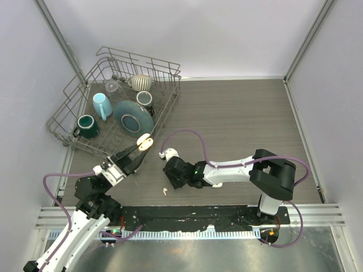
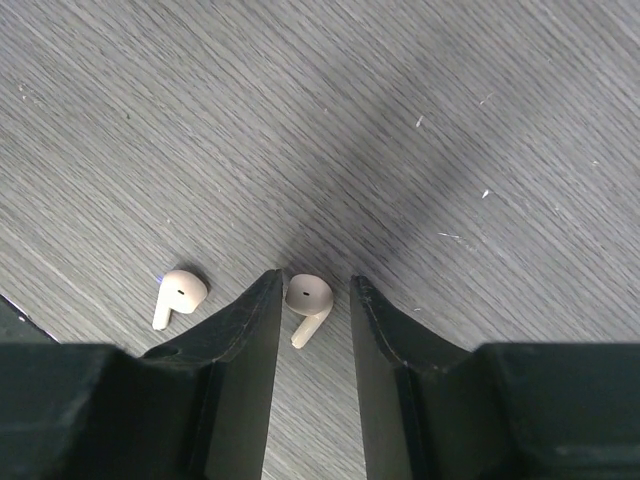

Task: Insert the wireless bluetooth earbuds into the charging case
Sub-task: Pick up the earbud from the center of the board.

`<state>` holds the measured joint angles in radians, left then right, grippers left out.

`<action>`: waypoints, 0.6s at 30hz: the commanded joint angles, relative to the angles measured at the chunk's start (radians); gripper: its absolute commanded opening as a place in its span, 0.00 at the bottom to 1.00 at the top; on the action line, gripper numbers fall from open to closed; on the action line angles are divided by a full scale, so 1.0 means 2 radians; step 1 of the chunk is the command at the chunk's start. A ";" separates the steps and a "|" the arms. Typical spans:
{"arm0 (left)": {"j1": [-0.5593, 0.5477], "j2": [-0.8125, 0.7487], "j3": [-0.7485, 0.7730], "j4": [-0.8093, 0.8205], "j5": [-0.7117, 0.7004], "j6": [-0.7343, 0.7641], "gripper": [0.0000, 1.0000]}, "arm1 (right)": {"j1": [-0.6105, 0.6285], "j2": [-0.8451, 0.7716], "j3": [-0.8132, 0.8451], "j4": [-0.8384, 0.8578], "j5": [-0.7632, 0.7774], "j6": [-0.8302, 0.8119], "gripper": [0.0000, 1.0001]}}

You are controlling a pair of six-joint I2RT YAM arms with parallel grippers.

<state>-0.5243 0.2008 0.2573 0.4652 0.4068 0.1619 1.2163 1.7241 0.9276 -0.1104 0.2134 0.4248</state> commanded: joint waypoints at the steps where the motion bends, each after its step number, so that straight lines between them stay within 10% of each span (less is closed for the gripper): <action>1: -0.002 -0.003 0.013 0.008 -0.008 0.003 0.00 | 0.002 0.003 0.022 -0.005 0.014 -0.004 0.41; 18: -0.002 -0.005 0.011 0.007 -0.009 0.003 0.00 | 0.004 0.015 0.039 -0.032 0.014 -0.005 0.39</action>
<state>-0.5243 0.1997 0.2573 0.4583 0.4068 0.1619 1.2163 1.7439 0.9672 -0.1604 0.2260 0.4210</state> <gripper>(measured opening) 0.306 0.379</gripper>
